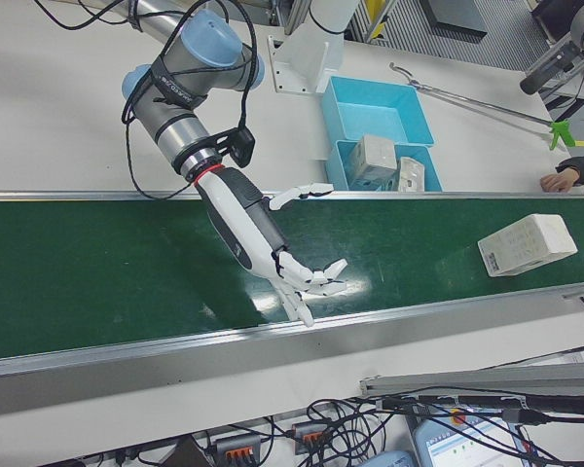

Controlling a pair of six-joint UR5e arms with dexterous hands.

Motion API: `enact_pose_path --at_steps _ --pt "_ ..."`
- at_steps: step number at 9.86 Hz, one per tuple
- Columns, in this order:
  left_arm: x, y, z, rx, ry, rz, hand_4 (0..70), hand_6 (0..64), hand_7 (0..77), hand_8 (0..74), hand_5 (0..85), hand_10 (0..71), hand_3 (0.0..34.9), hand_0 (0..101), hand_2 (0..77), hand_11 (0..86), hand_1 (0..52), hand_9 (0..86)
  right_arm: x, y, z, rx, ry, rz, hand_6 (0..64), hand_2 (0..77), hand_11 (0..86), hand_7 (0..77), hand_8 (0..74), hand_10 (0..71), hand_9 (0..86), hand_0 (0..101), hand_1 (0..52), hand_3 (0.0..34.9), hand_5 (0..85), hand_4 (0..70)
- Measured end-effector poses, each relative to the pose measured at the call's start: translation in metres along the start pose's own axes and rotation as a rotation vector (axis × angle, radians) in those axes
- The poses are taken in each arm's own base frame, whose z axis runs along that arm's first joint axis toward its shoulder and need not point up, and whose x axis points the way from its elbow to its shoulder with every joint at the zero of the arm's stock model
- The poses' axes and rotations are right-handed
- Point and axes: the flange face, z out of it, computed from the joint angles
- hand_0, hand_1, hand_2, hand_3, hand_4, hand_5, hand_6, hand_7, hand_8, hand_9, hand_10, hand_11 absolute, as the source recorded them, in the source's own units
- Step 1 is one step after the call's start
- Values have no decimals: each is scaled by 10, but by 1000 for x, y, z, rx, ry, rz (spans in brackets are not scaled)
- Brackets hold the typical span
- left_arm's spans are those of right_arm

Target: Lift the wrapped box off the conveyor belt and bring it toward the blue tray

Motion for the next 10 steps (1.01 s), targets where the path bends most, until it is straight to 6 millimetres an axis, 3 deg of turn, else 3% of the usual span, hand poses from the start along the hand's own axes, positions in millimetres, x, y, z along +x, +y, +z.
enact_pose_path --at_steps 4,6,9,10 --pt "0 0 0 0 0 0 0 0 0 0 11 5 0 0 5 0 0 0 11 -5 1 10 14 1 44 180 16 245 0 0 60 492 153 173 387 131" --pt "0 0 0 0 0 0 0 0 5 0 11 5 0 0 11 0 0 0 11 -6 1 11 14 3 44 180 16 245 0 0 60 490 153 190 387 131" --pt "0 0 0 0 0 0 0 5 0 0 11 5 0 0 5 0 0 0 11 -5 2 9 12 9 44 180 16 251 0 0 60 490 153 190 387 131" --pt "0 0 0 0 0 0 0 5 0 0 11 5 0 0 11 0 0 0 10 -5 2 9 12 10 55 185 16 256 0 0 60 490 153 173 387 131"
